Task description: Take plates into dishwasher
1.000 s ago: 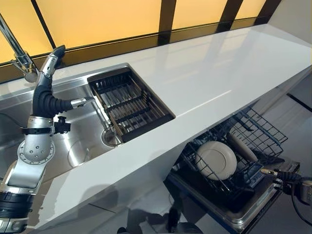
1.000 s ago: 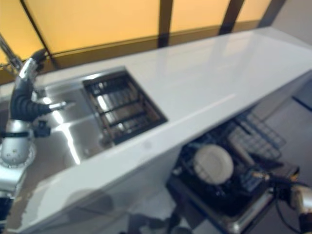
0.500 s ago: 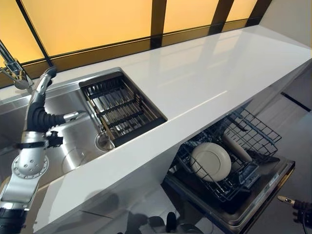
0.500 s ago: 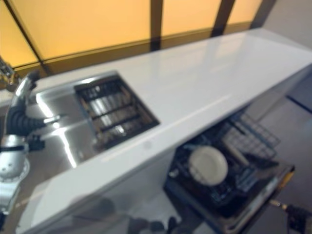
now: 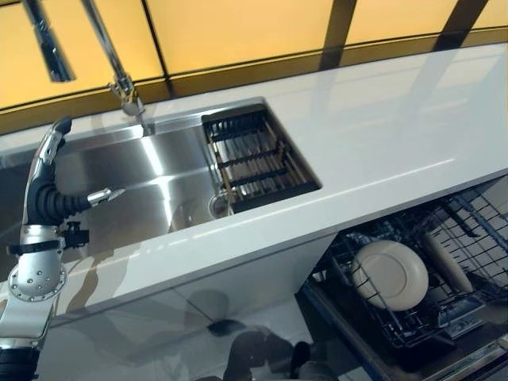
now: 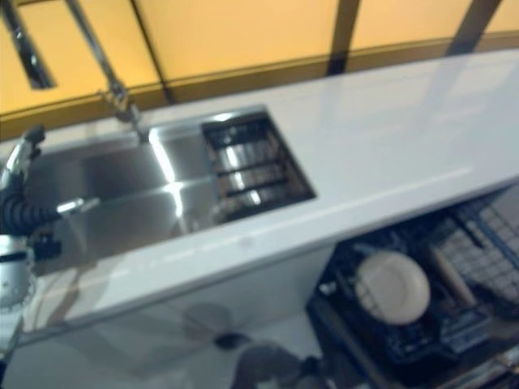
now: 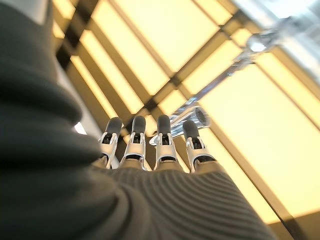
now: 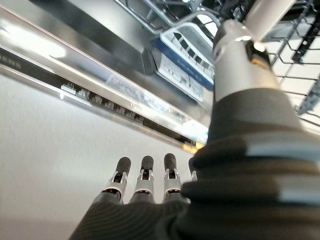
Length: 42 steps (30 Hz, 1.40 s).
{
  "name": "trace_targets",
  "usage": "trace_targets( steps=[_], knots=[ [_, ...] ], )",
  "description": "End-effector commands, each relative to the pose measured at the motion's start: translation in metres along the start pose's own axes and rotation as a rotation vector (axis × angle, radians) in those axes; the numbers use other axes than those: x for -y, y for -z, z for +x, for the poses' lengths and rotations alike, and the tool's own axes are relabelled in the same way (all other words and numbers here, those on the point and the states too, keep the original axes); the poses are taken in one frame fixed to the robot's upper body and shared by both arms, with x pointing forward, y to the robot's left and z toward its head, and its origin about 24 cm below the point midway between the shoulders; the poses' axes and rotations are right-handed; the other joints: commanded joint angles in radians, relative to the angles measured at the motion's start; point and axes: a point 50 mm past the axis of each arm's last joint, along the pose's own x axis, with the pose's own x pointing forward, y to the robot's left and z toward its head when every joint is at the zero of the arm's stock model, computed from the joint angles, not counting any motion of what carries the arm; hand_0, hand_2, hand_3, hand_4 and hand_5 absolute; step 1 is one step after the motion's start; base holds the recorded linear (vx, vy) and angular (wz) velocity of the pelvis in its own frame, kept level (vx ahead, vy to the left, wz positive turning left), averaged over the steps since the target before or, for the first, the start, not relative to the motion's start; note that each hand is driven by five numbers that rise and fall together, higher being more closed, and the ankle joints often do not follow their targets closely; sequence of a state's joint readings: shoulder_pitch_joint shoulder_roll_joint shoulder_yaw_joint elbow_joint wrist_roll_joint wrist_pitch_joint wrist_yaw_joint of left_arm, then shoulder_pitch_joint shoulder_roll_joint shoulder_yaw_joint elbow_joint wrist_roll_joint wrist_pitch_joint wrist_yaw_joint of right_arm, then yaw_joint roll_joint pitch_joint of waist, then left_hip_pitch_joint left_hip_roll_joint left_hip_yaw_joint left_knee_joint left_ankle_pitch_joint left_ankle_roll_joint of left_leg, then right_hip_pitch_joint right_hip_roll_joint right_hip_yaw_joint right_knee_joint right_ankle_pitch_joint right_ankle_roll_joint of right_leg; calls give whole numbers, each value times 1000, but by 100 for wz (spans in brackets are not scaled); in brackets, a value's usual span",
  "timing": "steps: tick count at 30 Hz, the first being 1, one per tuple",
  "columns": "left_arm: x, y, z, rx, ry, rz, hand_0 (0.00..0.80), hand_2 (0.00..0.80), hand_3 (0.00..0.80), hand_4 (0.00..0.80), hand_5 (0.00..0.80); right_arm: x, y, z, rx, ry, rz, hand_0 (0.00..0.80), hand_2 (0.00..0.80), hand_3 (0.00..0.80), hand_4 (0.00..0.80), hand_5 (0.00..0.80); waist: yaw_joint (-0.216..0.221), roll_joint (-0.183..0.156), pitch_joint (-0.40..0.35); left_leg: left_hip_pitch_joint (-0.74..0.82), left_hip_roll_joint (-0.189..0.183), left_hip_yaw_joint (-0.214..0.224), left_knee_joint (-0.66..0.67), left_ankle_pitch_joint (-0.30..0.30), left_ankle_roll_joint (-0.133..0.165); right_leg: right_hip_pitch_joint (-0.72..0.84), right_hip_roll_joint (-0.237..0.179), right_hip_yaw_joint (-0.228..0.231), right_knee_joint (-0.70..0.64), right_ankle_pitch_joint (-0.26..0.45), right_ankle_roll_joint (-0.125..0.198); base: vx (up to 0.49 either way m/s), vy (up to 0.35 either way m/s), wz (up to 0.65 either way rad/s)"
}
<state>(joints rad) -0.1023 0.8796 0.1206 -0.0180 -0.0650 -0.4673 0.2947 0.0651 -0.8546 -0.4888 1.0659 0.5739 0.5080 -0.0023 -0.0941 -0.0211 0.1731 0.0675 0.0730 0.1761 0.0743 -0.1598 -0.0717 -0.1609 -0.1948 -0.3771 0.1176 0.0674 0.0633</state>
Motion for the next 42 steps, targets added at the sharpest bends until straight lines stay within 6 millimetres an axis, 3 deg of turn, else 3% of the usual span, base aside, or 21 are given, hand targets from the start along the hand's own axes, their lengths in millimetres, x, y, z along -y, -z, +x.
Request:
trace_targets(
  steps=[1,4,6,12,15,17,19,22,23,24,25,26,30,39,42],
  knots=[
    [5,-12,20,82,-59,-42,0,0,0,0,0,-23,-27,-5,56,-17,-45,0,0,0,0,0,-18,11,40,179,-47,-48,-44,-45,29,-92,112,11,109,-31,2,-187,82,12],
    [9,-22,21,109,-21,-60,0,0,0,0,0,-7,-27,-5,55,17,-52,0,0,0,0,0,-13,14,37,192,-57,-28,-66,-40,35,-42,121,5,50,-22,0,-197,111,-2],
    [16,-25,24,126,5,-57,0,0,0,0,0,-8,-25,-4,56,24,-70,0,0,0,0,0,-16,6,33,178,-72,-23,-59,-44,43,-23,116,19,9,0,10,-196,147,-11],
    [31,-28,21,120,119,-91,0,0,0,0,0,7,-7,0,-5,55,-125,0,0,0,0,0,-28,-32,16,167,-117,11,-36,-63,69,-28,71,56,-101,134,76,-112,114,-18],
    [30,-19,17,73,150,-61,0,0,0,0,0,-2,5,3,-45,6,-153,0,0,0,0,0,-25,-19,27,154,-107,29,-34,-36,79,-27,84,100,-19,104,83,-125,33,-34],
    [25,-14,16,46,175,-38,0,0,0,0,0,-10,18,6,-64,-33,-143,0,0,0,0,0,-9,-10,22,125,-86,61,-32,-4,80,-9,50,93,69,69,74,-245,-33,-43],
    [22,-13,13,41,229,-4,0,0,0,0,0,-20,33,10,-85,-30,-146,0,0,0,0,0,17,4,18,89,-55,76,-16,13,84,25,-8,114,120,34,55,-261,-121,-48],
    [24,-14,15,32,259,-21,0,0,0,0,0,-29,51,14,-127,-34,-116,0,0,0,0,0,41,5,14,45,-22,69,49,-5,88,87,-97,168,81,28,56,-159,-223,-18],
    [24,-13,16,19,260,-23,0,0,0,0,0,-33,55,15,-140,-45,-108,0,0,0,0,0,46,-4,14,34,-19,68,69,-9,86,87,-121,171,63,59,59,-120,-246,21],
    [22,-12,16,8,258,-22,0,0,0,0,0,-36,57,15,-142,-51,-111,0,0,0,0,0,49,-10,16,33,-19,68,84,-19,84,78,-135,169,60,87,64,-52,-319,-18],
    [21,0,9,-57,250,-25,0,0,0,0,0,-47,60,16,-148,-58,-152,0,0,0,0,0,72,-14,13,43,20,137,117,-60,66,90,-177,81,14,84,109,-87,-302,-59],
    [19,10,1,-99,240,-25,0,0,0,0,0,-52,59,16,-156,-63,-142,0,0,0,0,0,72,-16,18,41,28,170,131,-47,57,98,-178,67,-16,111,117,-86,-317,-100],
    [24,10,-3,-79,251,-9,0,0,0,0,0,-85,67,14,-163,-152,-45,0,0,0,0,0,71,-10,37,46,37,177,100,-8,52,91,-167,79,-8,124,124,-91,-144,-69],
    [27,6,0,-86,321,-21,0,0,0,0,0,-89,117,15,-293,-133,86,0,0,0,0,0,80,-1,39,69,48,165,95,-10,55,87,-185,50,26,112,134,26,-99,-8],
    [30,3,-1,-87,338,-43,0,0,0,0,0,-86,116,16,-280,-97,93,0,0,0,0,0,88,14,57,58,48,148,125,-26,58,62,-196,48,72,95,136,-12,-62,10]
  ],
)
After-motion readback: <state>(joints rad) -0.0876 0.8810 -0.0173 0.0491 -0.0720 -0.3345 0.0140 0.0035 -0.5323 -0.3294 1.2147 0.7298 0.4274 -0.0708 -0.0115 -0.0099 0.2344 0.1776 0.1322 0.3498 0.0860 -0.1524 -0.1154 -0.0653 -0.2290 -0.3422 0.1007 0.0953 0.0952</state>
